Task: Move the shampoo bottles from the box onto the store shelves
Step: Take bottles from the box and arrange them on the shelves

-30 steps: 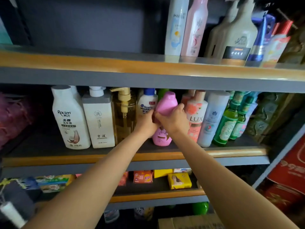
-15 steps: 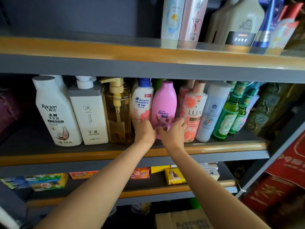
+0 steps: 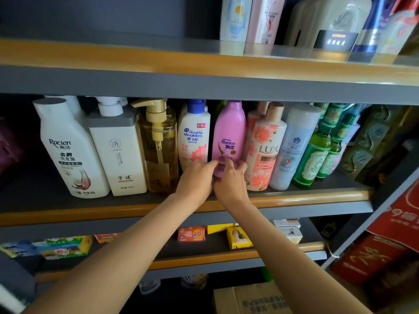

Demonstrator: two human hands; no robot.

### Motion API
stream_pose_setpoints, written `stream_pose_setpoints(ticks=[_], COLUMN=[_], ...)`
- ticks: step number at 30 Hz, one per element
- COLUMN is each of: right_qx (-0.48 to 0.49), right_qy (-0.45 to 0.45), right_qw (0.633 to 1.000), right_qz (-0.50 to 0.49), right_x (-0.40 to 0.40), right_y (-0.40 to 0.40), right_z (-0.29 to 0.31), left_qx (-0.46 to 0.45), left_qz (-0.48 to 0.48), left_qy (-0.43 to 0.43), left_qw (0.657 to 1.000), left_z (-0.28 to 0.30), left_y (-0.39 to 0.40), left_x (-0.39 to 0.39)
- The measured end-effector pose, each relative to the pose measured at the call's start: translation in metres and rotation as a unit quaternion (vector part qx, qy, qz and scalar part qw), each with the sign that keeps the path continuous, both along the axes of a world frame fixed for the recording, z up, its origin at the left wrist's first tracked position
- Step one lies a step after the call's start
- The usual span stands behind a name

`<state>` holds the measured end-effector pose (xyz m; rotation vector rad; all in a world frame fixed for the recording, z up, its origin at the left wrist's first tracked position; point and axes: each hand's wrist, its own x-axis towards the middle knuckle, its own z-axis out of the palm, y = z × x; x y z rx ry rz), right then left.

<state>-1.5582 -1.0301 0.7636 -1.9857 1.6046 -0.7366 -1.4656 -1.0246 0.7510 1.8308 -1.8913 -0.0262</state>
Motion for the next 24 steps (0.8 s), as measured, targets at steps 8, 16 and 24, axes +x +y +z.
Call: stream_pose_setpoints(ticks=[8,16,24], right_qx=[0.012,-0.127,-0.265], right_qy=[0.048,-0.072,-0.21], right_qw=[0.998,0.989,0.925], right_qz=[0.025,-0.029,0.174], right_x=[0.012,0.014,0.047], right_y=[-0.023,-0.015,0.105], right_z=[0.001,0.001,-0.058], left_qx=[0.005,-0.158,-0.202], left_qz=[-0.049,-0.049,-0.014], left_qy=[-0.172,-0.013,0.096], left_qw=[0.984,0.986,0.975], left_z=[0.002,-0.012,-0.075], left_y=[0.007,0.053,0.155], left_x=[0.009,0.024,0.054])
